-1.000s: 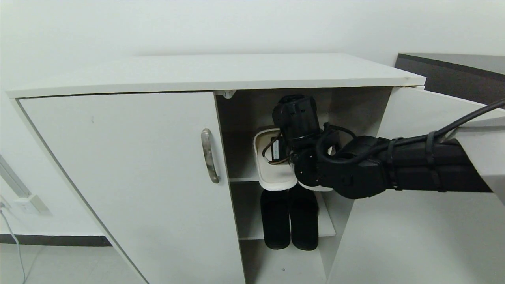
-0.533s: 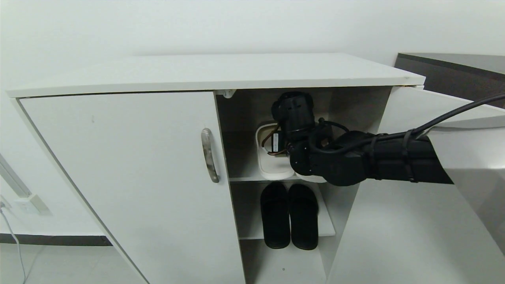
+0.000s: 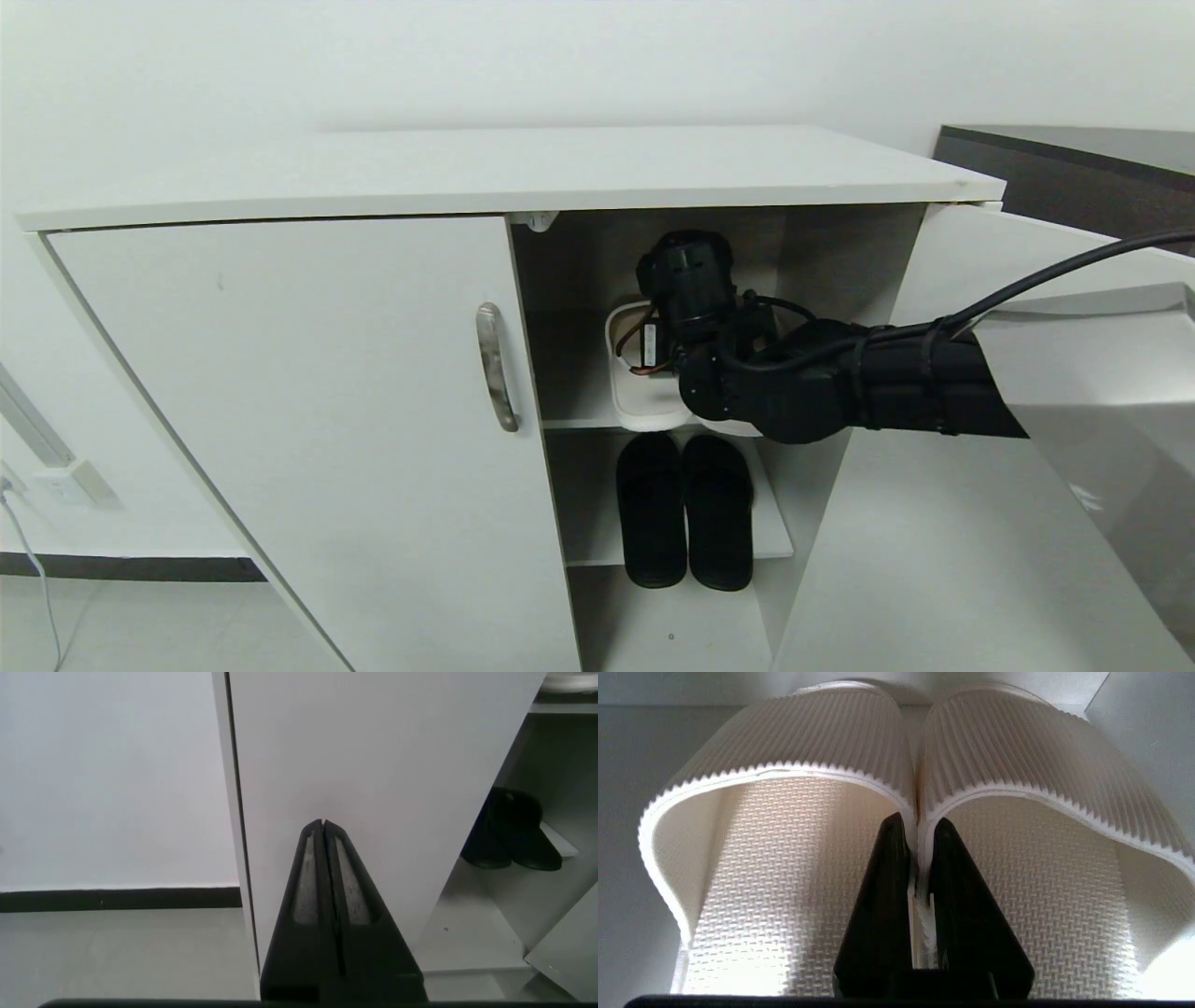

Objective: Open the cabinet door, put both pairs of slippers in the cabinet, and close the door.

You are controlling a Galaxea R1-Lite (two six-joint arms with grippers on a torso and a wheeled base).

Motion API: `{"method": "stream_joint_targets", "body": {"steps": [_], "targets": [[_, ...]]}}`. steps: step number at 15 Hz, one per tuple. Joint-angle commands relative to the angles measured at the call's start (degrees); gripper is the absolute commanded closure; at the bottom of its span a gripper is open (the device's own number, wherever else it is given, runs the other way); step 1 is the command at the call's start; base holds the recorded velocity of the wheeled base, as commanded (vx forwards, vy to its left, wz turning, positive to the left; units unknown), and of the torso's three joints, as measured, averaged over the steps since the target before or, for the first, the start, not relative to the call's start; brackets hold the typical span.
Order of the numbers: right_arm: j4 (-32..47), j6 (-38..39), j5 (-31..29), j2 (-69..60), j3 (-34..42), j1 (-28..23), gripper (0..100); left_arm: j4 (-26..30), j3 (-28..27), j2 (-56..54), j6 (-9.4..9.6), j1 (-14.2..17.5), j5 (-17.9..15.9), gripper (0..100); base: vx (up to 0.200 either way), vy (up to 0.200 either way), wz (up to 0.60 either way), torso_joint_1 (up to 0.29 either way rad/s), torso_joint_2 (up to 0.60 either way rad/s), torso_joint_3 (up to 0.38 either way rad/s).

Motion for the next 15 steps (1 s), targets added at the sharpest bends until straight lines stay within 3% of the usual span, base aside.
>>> {"method": "stream_joint_targets", "body": {"steps": [1, 3, 4, 10, 15], "targets": [[0.0, 0.2, 0.0, 0.1, 0.2, -0.1, 100, 0.0, 0.1, 0.1, -0.02, 0.0, 0.1, 100, 0.0, 0.0, 0.0, 0.0, 0.0, 0.0], [0.0, 0.6, 0.0, 0.0, 0.5, -0.1, 100, 0.0, 0.0, 0.1, -0.02, 0.0, 0.0, 100, 0.0, 0.0, 0.0, 0.0, 0.0, 0.0], [0.0, 0.6, 0.0, 0.0, 0.7, -0.1, 0, 0.0, 0.1, 0.1, -0.11, 0.0, 0.0, 100, 0.0, 0.0, 0.0, 0.0, 0.0, 0.0], [-0.1, 0.7, -0.2, -4.6, 6.5, 1.3, 0, 0.0, 0.1, 0.1, -0.11, 0.0, 0.0, 100, 0.0, 0.0, 0.0, 0.0, 0.0, 0.0], [-2.5, 0.7, -0.8, -13.5, 17.8, 4.9, 0, 0.0, 0.0, 0.1, -0.11, 0.0, 0.0, 100, 0.0, 0.0, 0.0, 0.0, 0.0, 0.0]]}}
